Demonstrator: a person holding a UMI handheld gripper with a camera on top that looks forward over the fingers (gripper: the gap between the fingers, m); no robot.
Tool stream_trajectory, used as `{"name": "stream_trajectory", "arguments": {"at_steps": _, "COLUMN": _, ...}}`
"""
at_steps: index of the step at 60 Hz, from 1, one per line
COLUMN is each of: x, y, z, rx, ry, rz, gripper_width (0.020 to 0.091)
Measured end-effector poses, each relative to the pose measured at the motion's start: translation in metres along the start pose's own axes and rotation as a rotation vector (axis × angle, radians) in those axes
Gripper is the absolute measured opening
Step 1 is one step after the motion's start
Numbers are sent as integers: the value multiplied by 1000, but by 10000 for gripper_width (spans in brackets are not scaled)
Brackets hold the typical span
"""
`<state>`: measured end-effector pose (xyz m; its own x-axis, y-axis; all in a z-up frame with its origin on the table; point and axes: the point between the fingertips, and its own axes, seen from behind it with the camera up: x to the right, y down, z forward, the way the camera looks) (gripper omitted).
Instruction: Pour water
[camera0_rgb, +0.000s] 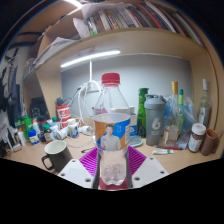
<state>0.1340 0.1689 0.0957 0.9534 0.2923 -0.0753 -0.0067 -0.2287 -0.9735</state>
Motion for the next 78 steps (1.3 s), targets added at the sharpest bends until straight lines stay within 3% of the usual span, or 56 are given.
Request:
{"name": "stream_trajectory", "arguments": {"at_steps": 5, "x": -4, "y": 7, "z": 2, "rx": 6, "ry": -17, "rz": -8, "gripper_width": 389}}
{"name": "stream_trajectory", "arguments": {"at_steps": 9, "x": -6, "y": 24, "z": 3, "rx": -35, "ry": -26, "rz": -5, "gripper_width": 399}}
{"name": "stream_trajectory", "arguments": {"at_steps": 19, "x": -9, "y": 21, "z": 0, "rx": 34, "ry": -4, "rz": -63, "gripper_width": 417}}
{"name": "stream_trajectory", "arguments": {"at_steps": 33, "x": -6, "y": 20, "z": 0, "rx": 0, "ry": 21, "rz": -40, "gripper_width": 481}}
{"name": "stream_trajectory", "arguments": {"at_steps": 37, "x": -7, "y": 26, "z": -1, "rx": -37, "ry": 17, "rz": -44, "gripper_width": 548}}
{"name": "stream_trajectory", "arguments": {"at_steps": 42, "x": -15, "y": 40, "z": -8, "rx": -123, "ry": -18, "rz": -33, "gripper_width": 845}}
{"name": "stream_trajectory", "arguments": {"at_steps": 43, "x": -16, "y": 41, "z": -10, "rx": -132, "ry": -23, "rz": -28, "gripper_width": 859}}
{"name": "stream_trajectory", "arguments": {"at_steps": 62, "x": -22, "y": 32, "z": -121, "rx": -203, "ry": 41, "rz": 19, "gripper_width": 843}}
{"name": "stream_trajectory", "arguments": {"at_steps": 78, "x": -79, "y": -8, "z": -247, "rx": -197, "ry": 33, "rz": -20, "gripper_width": 843}}
